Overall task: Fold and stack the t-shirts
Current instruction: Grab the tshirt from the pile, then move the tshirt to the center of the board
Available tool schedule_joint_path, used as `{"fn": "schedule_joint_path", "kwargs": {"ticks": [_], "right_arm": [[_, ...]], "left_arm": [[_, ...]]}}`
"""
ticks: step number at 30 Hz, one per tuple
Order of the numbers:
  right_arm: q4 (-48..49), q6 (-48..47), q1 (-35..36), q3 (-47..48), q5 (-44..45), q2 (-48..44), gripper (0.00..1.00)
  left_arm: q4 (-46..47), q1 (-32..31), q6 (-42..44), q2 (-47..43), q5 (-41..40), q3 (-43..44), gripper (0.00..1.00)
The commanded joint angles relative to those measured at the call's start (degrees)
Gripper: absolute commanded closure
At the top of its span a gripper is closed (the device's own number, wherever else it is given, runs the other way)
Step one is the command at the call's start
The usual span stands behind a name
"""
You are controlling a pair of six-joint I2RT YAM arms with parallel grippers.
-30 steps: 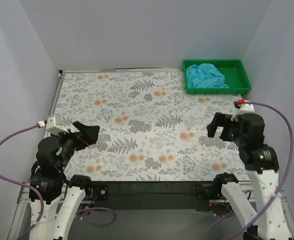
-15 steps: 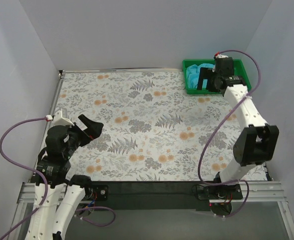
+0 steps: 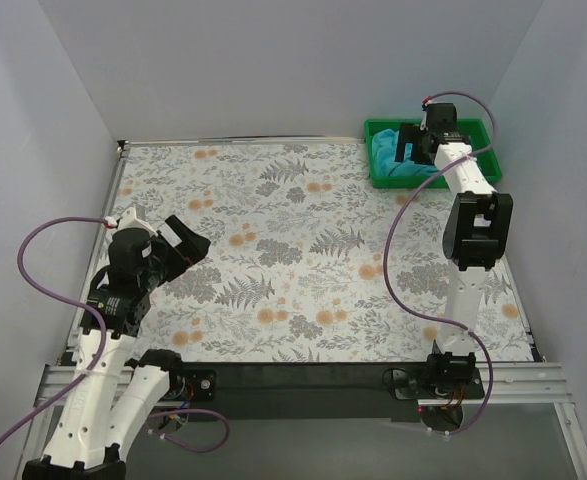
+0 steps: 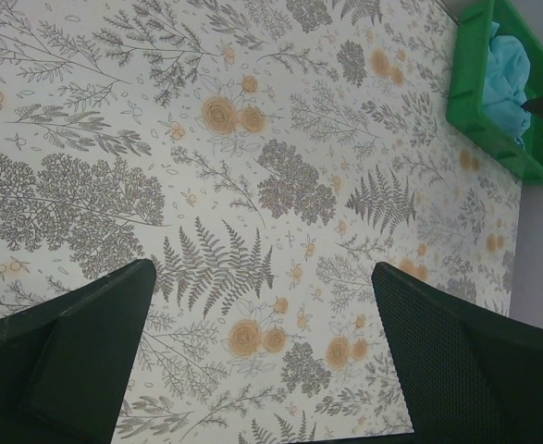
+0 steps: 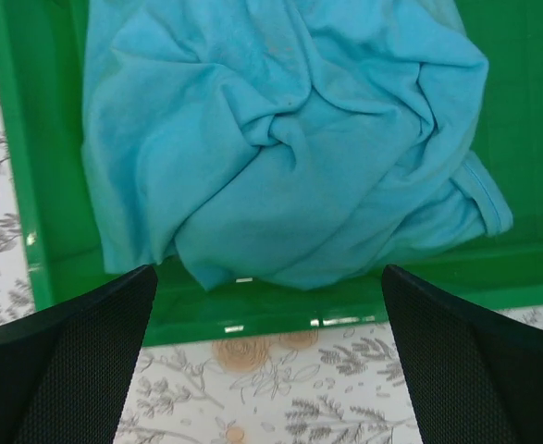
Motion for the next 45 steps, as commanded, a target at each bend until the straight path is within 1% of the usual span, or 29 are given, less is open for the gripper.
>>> {"fn": "schedule_joint_path", "kwargs": {"ticks": [1, 2, 6, 8, 9, 11, 12, 13, 14, 15, 19, 20, 23, 24, 26, 27, 30, 32, 33, 34, 36, 37, 40, 41, 43, 44, 45], "right_arm": [[4.59, -1.92, -0.51, 4.41, -2.74, 3.77, 0.04], [4.68, -1.92, -0.77, 4.94, -3.09, 4.74, 0.05], [5.38, -2.62, -0.69, 7.14, -5.54, 9.57, 0.11], [6.35, -3.76, -0.69, 7.49, -6.43, 10.46, 0.21], [6.7, -4.02, -0.69, 7.4, -6.61, 10.9, 0.36], [7.49, -4.9, -0.69, 7.49, -6.7, 10.99, 0.57], [7.67, -4.99, -0.69, 7.49, -6.61, 10.55, 0.78], [7.85, -4.99, -0.69, 7.67, -6.61, 10.11, 0.88], [7.93, -4.99, -0.69, 7.67, -6.61, 8.8, 0.95], [8.02, -6.65, -0.69, 7.58, -8.18, 7.75, 0.99], [8.29, -7.8, -0.77, 6.79, -9.51, 1.16, 0.99], [8.37, -7.98, -0.69, 5.92, -9.86, -2.42, 0.99], [8.55, -8.33, -0.07, 3.37, -11.35, -8.59, 0.99], [9.07, -8.25, 0.37, 0.58, -12.4, -13.22, 0.99], [9.52, -8.51, 2.47, -2.42, -13.2, -17.9, 0.99], [9.6, -8.77, 3.35, -4.79, -13.64, -22.19, 0.99], [9.52, -9.3, 8.53, -9.45, -13.73, -30.56, 0.99], [9.6, -9.13, 13.45, -10.96, -13.29, -36.0, 0.99], [9.6, -8.78, 15.12, -11.66, -13.64, -37.6, 0.99], [9.6, -7.9, 18.79, -12.45, -13.9, -39.01, 0.99], [10.04, -5.71, 21.8, -13.25, -16.08, -42.26, 0.99], [11.7, -2.74, 24.25, -15.17, -17.41, -43.32, 0.99], [16.62, 0.88, 27.78, -21.92, -19.44, -47.89, 0.99], [18.29, 3.33, 28.23, -26.48, -19.01, -49.38, 0.99], [18.31, 5.46, 28.32, -30.72, -19.35, -49.92, 0.99], [18.22, 6.25, 28.32, -35.7, -18.92, -50.88, 0.99], [18.22, 8.08, 28.32, -38.45, -16.83, -51.41, 0.99]], "left_arm": [[2.2, -0.17, -0.62, 1.68, -0.47, 1.72, 0.02], [2.37, -0.17, -0.79, 2.12, 1.18, 1.63, 0.02], [2.2, -0.17, -1.49, 3.09, 2.25, 1.46, 0.02], [2.2, -0.17, -2.02, 3.18, 2.87, 1.19, 0.02], [2.37, -0.08, -2.63, 3.09, 2.96, 1.1, 0.02], [2.72, -0.17, -3.16, 2.83, 3.66, 0.23, 0.02], [2.99, -0.17, -3.6, 2.74, 3.75, 0.05, 0.02], [2.99, -0.17, -3.87, 2.39, 3.92, -0.04, 0.02], [3.08, -0.08, -3.96, 2.39, 4.27, -0.3, 0.02], [3.25, -0.17, -4.13, 2.39, 4.45, -0.39, 0.02], [3.95, -0.17, -3.79, 2.12, 5.42, -0.48, 0.02], [4.13, -0.17, -3.61, 1.95, 5.42, -0.39, 0.02], [4.83, -0.08, -2.82, 1.77, 5.51, -0.21, 0.02], [5.01, -0.17, -2.82, 1.86, 5.25, -0.13, 0.02], [5.01, -0.17, -2.38, 2.12, 5.42, 0.05, 0.02], [5.27, -0.08, -2.03, 2.56, 5.42, 0.22, 0.02], [5.36, -0.17, -1.06, 2.83, 5.95, 1.01, 0.02], [5.36, -0.17, -0.53, 2.56, 6.29, 1.63, 0.02], [5.1, -0.17, -0.1, 2.48, 6.47, 1.89, 0.02], [4.92, -0.08, 0.17, 1.95, 6.47, 2.07, 0.02], [4.49, -0.17, 0.43, 1.07, 7.09, 2.16, 0.02], [4.31, -0.17, 0.26, -0.06, 7.18, 2.07, 0.02], [3.87, -0.26, -0.09, -1.74, 8.05, 1.37, 0.02], [3.69, -0.26, -0.09, -2.44, 8.4, 1.19, 0.02], [3.34, -0.61, -0.09, -2.97, 9.28, 0.58, 0.02], [3.34, -0.7, 0.0, -3.15, 9.55, 0.49, 0.02], [3.34, -0.78, 0.0, -3.15, 10.51, 0.05, 0.02]]}}
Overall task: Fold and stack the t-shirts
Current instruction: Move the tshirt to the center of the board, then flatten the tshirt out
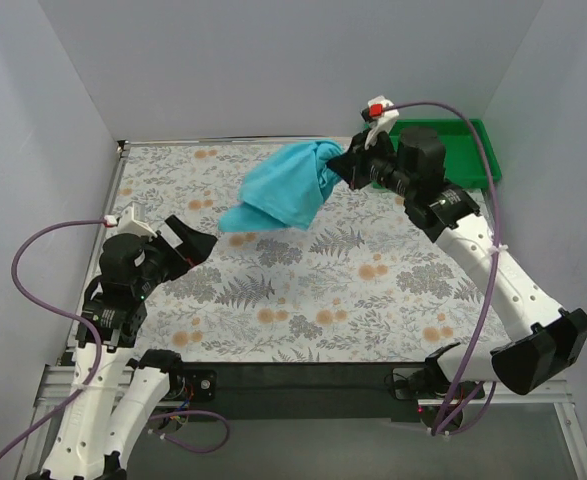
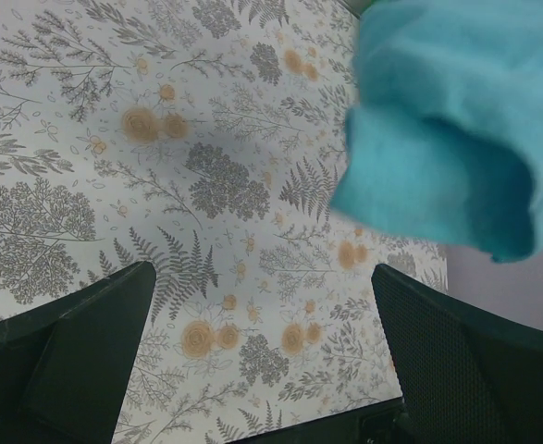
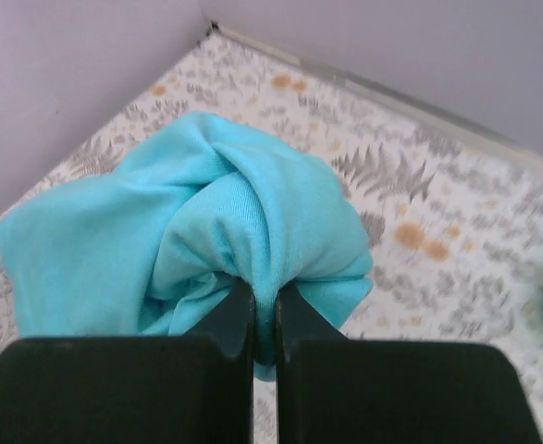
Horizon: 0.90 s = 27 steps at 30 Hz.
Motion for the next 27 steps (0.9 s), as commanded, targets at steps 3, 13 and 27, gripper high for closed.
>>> {"fn": "schedule_joint_path", "kwargs": {"ticks": [3, 13, 27], "right_arm": [[-0.33, 8.02, -0.4, -16.96, 10.25, -2.11, 0.65], [-10.28, 1.88, 6.08, -30.87, 16.19, -6.94, 0.22], [-10.37, 10.65, 6.81, -40.98, 24.8, -11.87, 0.32]], "left_arm": [[-0.92, -0.81, 0.87, 0.74, 4.62, -0.43, 0.02], [4.78, -4.39, -1.76, 11.8, 16.49, -5.7, 0.02], [13.05, -39.38, -1.07, 39.03, -13.82, 1.66, 0.16]]}}
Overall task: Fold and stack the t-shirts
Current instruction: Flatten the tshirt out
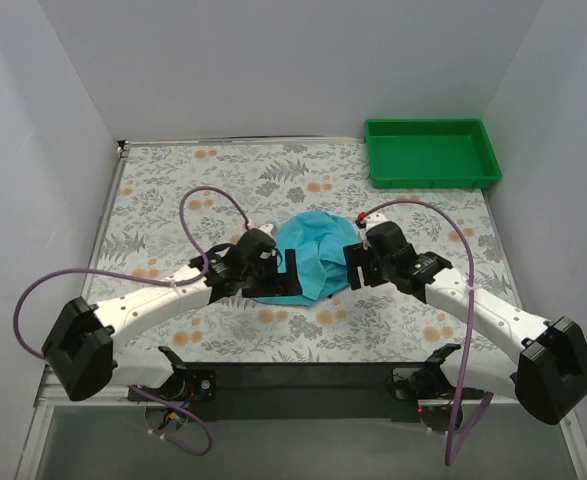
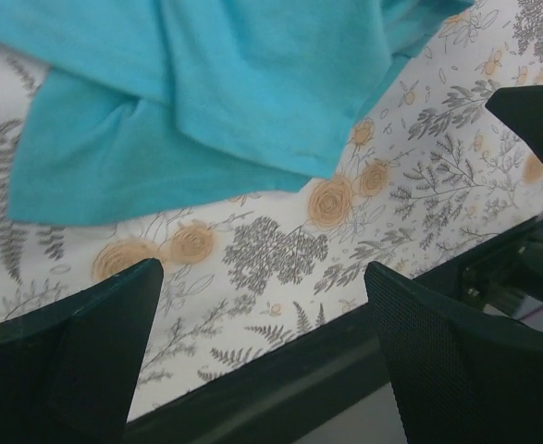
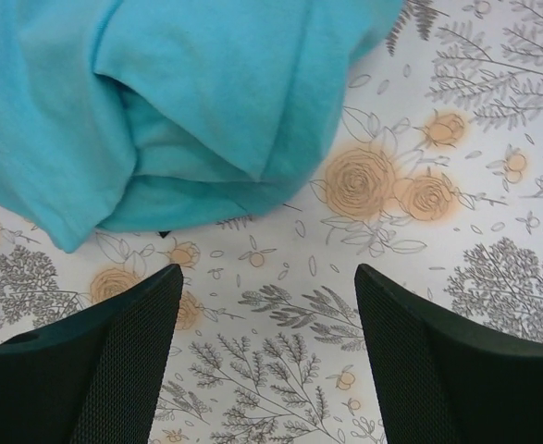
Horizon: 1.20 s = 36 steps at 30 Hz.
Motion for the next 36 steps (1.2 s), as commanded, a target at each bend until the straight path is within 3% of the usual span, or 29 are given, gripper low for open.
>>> {"fn": "schedule_joint_path", "kwargs": {"ticks": [1, 6, 11, 16, 20, 24, 25, 27, 31, 36], "right_arm": [[0.93, 3.91, -2.37, -1.82, 4.76, -3.43, 0.32], [2.5, 7.42, -10.27, -7.35, -1.73, -6.16, 0.34], [9.36, 10.32, -16.35, -13.07, -13.76, -9.32, 0.35], [13.31, 11.38, -18.73, -16.33, -17.56, -10.2, 0.36], [18.75, 11.38, -18.9, -18.79, -20.9, -9.59, 0.36], [22.79, 11.21, -18.9, -19.58, -22.84, -7.13, 0.36], [23.42, 11.12, -18.99, -19.67, -23.1, -6.0, 0.36], [25.44, 10.42, -18.91, -19.76, -23.63, -4.85, 0.34], [29.74, 8.66, -18.91, -19.5, -26.96, -1.25, 0.26], [32.74, 7.43, -18.82, -18.09, -28.55, 3.85, 0.25]], "left_arm": [[2.32, -7.29, 3.22, 6.29, -13.16, 7.74, 0.17], [1.01, -14.78, 9.1, 19.2, -19.87, 16.19, 0.21], [-0.84, -17.25, 13.15, 27.04, -26.01, 22.61, 0.25], [-1.46, -18.22, 15.53, 31.53, -27.43, 25.34, 0.31], [-1.46, -18.48, 16.23, 33.9, -27.43, 26.31, 0.46], [-2.33, -18.48, 16.76, 34.53, -28.74, 27.01, 0.75], [-3.03, -18.48, 16.76, 34.44, -29.1, 27.1, 0.88], [-4.0, -18.48, 16.94, 33.65, -30.33, 27.45, 0.97], [-10.31, -17.96, 16.94, 30.41, -33.32, 30.96, 1.0], [-14.11, -15.68, 17.11, 23.9, -32.97, 31.85, 1.0]]}}
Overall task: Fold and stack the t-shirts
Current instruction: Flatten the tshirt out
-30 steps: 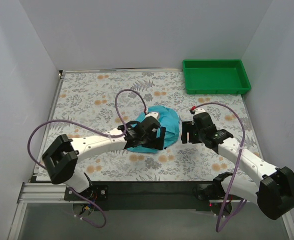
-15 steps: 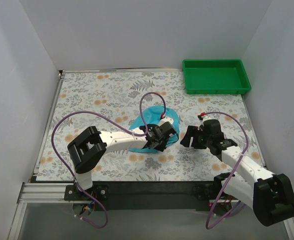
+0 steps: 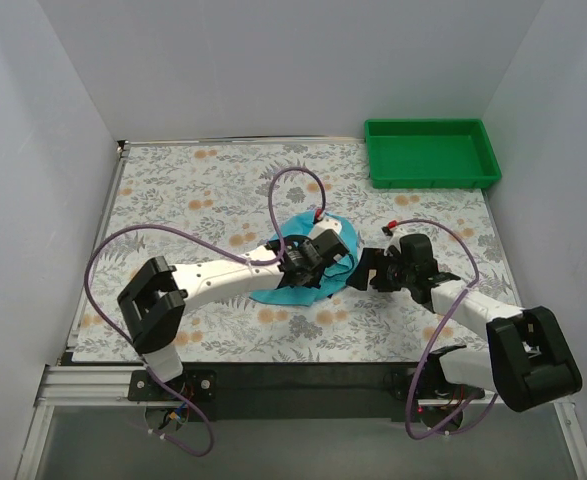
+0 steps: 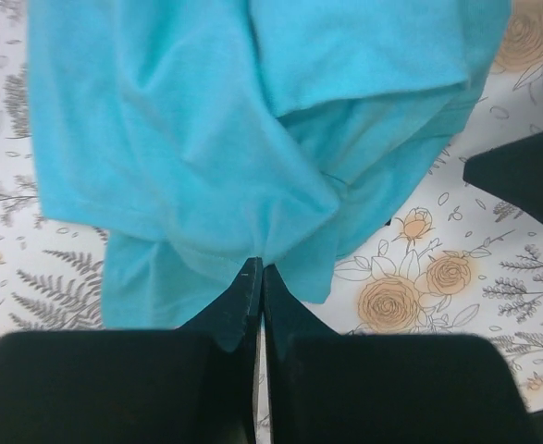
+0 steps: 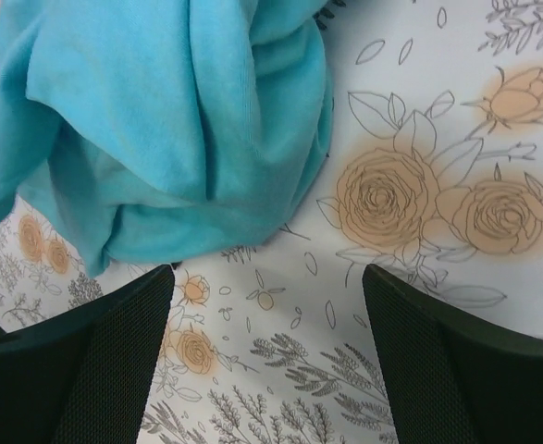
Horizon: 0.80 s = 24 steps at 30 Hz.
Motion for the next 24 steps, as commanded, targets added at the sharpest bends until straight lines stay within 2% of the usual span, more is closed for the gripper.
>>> {"fn": "schedule_joint_path", "kwargs": {"ticks": [1, 7, 10, 11, 13, 14, 15, 18, 19, 22, 24], "right_arm": [[5.94, -1.93, -0.15, 1.34, -2.39, 3.63, 0.25], [11.75, -3.25, -0.06, 2.75, -7.74, 10.66, 0.32], [12.28, -3.86, -0.06, 4.24, -9.59, 13.57, 0.46], [12.19, -4.21, -0.06, 5.11, -10.12, 14.02, 0.61], [11.41, -5.0, -0.15, 5.91, -10.13, 13.94, 0.8], [10.44, -5.18, -0.32, 6.44, -8.99, 13.24, 0.94], [6.43, -5.27, -0.59, 7.83, -7.59, 10.97, 0.99], [-2.97, -8.25, -1.73, 13.09, 1.71, 7.09, 0.99], [-10.06, -10.0, -2.25, 14.86, 4.52, 5.08, 0.99], [-21.77, -13.43, -4.19, 23.19, 16.03, 1.99, 0.99], [-25.15, -14.58, -4.63, 27.51, 19.74, 0.58, 0.99]], "left_arm": [[-4.41, 2.16, 0.5, -8.28, -2.63, 2.52, 1.0], [-7.05, 7.43, 1.11, -15.93, -1.93, 2.25, 1.0], [-6.96, 11.47, 2.08, -19.18, -0.61, 1.46, 1.0], [-6.96, 12.61, 2.95, -19.97, -0.7, 1.29, 1.0], [-7.22, 15.95, 4.19, -21.99, -1.48, 0.5, 1.0], [-7.57, 17.18, 5.32, -22.52, -1.84, 0.41, 1.0], [-7.92, 19.98, 5.77, -23.74, -3.06, 0.41, 1.0], [-9.24, 25.69, 7.87, -26.12, -5.0, 0.23, 1.0], [-9.07, 27.2, 8.67, -27.78, -5.61, 0.14, 1.0], [-7.67, 32.56, 11.83, -30.25, -5.19, 1.36, 1.0], [-6.88, 35.21, 13.5, -30.26, -4.39, 3.21, 1.0]]}}
